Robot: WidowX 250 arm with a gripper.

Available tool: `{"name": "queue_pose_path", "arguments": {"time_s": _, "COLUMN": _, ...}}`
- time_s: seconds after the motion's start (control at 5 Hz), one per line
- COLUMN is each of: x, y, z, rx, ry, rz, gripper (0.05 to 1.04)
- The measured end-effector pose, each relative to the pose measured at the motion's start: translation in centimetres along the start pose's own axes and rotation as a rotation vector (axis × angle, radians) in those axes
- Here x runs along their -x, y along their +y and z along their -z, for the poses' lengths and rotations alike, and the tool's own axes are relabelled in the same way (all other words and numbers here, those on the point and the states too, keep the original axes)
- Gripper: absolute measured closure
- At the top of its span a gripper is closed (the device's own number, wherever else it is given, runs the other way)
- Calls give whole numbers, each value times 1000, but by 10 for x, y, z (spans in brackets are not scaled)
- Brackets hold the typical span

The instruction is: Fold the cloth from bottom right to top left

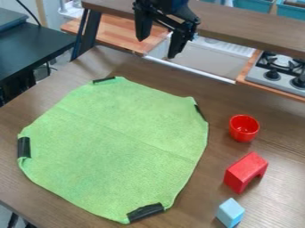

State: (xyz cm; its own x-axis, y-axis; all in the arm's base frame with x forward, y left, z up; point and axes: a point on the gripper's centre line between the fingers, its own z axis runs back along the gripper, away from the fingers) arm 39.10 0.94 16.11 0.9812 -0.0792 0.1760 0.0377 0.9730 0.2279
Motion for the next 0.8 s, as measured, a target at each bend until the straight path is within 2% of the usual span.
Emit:
{"name": "queue_pose_path", "arguments": {"time_s": 0.2, "x": 2, "y": -3, "z": 13, "rx": 2, "ry": 36, "rz": 10, "gripper": 85}}
{"name": "queue_pose_path", "arguments": {"time_s": 0.8, "x": 14, "y": -37, "z": 43, "rx": 52, "ry": 37, "rz": 184, "gripper": 85}}
